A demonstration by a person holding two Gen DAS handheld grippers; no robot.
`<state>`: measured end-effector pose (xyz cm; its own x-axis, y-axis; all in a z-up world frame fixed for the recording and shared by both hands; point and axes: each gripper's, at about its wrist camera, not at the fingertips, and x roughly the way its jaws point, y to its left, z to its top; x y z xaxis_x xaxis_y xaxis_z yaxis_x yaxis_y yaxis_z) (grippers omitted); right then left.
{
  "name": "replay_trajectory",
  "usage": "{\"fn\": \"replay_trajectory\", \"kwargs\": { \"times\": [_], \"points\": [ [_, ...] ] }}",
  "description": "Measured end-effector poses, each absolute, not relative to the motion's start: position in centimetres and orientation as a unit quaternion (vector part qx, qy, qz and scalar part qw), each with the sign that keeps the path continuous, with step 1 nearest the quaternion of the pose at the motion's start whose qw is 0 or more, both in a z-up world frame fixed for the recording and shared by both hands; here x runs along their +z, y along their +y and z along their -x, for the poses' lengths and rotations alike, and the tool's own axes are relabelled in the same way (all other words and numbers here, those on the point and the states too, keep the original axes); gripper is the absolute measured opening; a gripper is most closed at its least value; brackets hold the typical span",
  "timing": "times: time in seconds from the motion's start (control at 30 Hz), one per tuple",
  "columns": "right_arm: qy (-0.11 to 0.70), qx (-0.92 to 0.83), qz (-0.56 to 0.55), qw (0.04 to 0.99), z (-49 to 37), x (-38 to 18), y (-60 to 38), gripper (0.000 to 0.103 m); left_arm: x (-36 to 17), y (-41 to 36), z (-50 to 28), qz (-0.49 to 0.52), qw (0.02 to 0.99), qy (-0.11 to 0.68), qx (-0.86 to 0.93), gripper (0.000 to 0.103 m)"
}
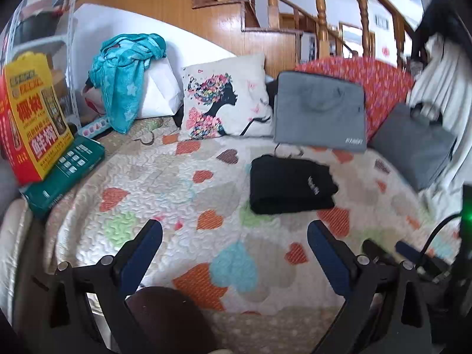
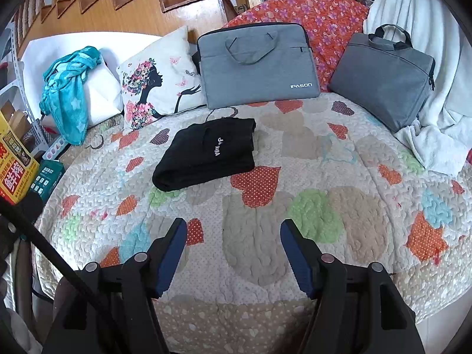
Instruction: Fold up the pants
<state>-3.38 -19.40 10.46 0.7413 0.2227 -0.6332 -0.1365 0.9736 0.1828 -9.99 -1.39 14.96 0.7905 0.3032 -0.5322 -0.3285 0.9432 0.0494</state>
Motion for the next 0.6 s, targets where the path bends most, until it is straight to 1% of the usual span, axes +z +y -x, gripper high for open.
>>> {"fn": "replay_trajectory", "kwargs": {
  "times": [0.1,0.37,0.6],
  "points": [
    [0.35,0.097,-0.063,0.93,3.2,10.2,-19.4,0.072,14.1,-2.0,9.5,0.004,0.94,0.296,0.166,0.098],
    [0.366,0.09,-0.065,0.924,2.4,8.9,-19.7,0.074,11.7,-1.6,8.0,0.041,0.927,0.354,0.118,0.098],
    [0.379,0.089,-0.061,0.919,1.6,7.8,-19.4,0.074,10.2,-1.9,7.0,0.048,0.918,0.381,0.101,0.098]
  ]
}}
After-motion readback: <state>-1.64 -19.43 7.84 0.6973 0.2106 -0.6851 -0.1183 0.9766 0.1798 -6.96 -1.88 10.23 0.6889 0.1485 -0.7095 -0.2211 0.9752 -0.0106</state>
